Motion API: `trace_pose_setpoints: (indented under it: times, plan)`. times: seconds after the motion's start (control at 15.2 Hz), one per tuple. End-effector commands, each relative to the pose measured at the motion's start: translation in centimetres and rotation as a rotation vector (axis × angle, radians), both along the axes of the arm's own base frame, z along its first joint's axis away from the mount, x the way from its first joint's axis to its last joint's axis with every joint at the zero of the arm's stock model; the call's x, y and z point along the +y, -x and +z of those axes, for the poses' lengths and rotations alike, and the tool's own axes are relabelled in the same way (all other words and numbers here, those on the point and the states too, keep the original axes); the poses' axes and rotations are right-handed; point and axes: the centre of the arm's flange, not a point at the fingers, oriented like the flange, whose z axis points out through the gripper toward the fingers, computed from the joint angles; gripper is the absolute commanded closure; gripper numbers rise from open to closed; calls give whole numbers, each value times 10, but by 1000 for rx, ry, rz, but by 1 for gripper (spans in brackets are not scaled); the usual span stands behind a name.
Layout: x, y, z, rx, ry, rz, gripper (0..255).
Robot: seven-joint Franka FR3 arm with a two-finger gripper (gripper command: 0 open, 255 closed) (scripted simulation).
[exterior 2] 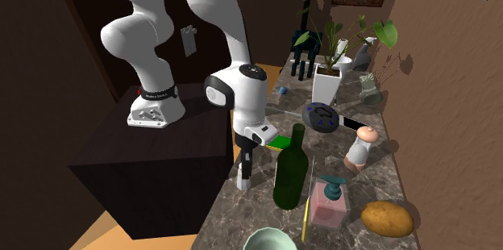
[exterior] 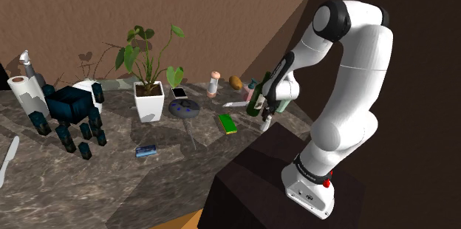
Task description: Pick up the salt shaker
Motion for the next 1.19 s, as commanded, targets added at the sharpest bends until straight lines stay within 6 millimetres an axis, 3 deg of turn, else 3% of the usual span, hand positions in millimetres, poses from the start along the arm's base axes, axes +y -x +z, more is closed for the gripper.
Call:
trace_pose_setpoints:
  times: [0.0,0.59,1.12]
  plan:
    - [0,0,-2,0,0,0,255]
    - [0,0,-2,0,0,0,255]
    - [0,0,40,0,0,0,255]
